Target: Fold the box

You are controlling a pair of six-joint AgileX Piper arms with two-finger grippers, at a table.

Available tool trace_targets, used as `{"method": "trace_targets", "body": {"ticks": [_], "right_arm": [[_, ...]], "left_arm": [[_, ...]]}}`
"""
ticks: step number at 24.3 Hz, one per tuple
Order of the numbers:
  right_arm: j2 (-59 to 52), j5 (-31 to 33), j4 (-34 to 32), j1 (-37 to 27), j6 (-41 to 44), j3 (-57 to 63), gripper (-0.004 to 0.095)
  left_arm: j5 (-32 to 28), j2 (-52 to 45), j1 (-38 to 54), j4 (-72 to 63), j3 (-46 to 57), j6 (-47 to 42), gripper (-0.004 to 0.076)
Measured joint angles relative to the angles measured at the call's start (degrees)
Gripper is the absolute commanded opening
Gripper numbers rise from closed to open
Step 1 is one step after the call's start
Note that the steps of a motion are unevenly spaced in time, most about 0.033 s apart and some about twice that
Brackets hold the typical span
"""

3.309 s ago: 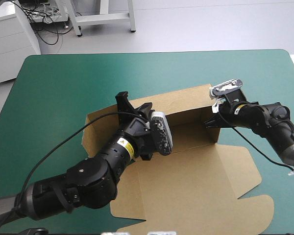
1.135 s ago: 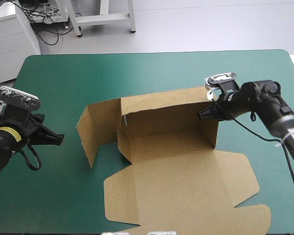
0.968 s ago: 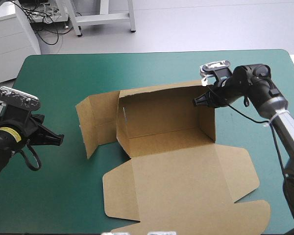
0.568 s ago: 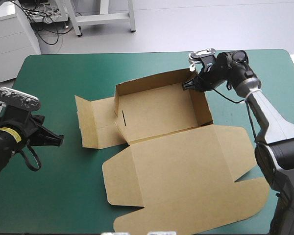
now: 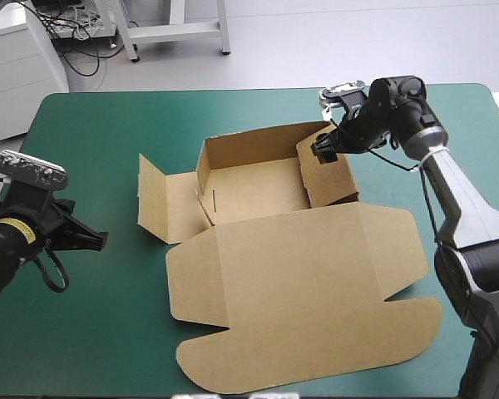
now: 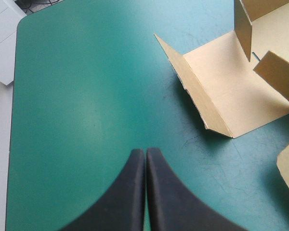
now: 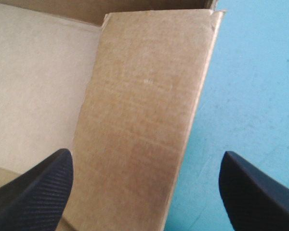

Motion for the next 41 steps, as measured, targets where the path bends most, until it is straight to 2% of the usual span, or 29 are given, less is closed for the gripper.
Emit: {"method": "trace_targets", "body": {"ticks": [3,11,14,20,23,28,34,38,41], "right_arm": [[-2.83,2.52,-0.05,0.00,-0.66,-1.39,0.0769],[-5.43,3.16,-0.36,0.00,-0.54,-1.62,0.0769],[-3.84,3.16,-3.78,0.00,1.12,-1.70,0.0769],[4.18,3.05,-3.26,-0.05,1.43,-1.77,0.0751],[7.97,2.86,-2.95,-0.05,1.43,-1.77,0.0652],[9.51,1.61,-2.40,-0.05,1.43,-1.77,0.0381],[10.23,1.36,-1.97,-0.05,1.38,-1.77,0.0162],[10.59,1.42,-2.58,-0.11,1.38,-1.77,-0.0020],[10.66,1.04,-2.58,-0.11,1.76,-1.99,-0.0023]], "left_arm": [[0.68,-0.02,0.00,-0.02,0.00,0.00,-0.0009],[2.29,-0.02,0.00,-0.07,0.00,0.00,-0.0009],[2.29,-0.02,0.00,-0.15,0.00,0.00,-0.0009],[2.29,-0.02,0.00,-0.15,0.00,0.00,-0.0012],[2.29,-0.02,0.00,-0.20,0.00,0.00,-0.0012],[2.29,-0.02,0.00,-0.20,0.00,0.00,-0.0012],[2.29,-0.02,0.00,-0.20,0.00,0.00,-0.0012],[2.29,-0.02,0.00,-0.20,0.00,0.00,-0.0012],[2.29,-0.02,0.00,-0.20,0.00,0.00,-0.0012]]}}
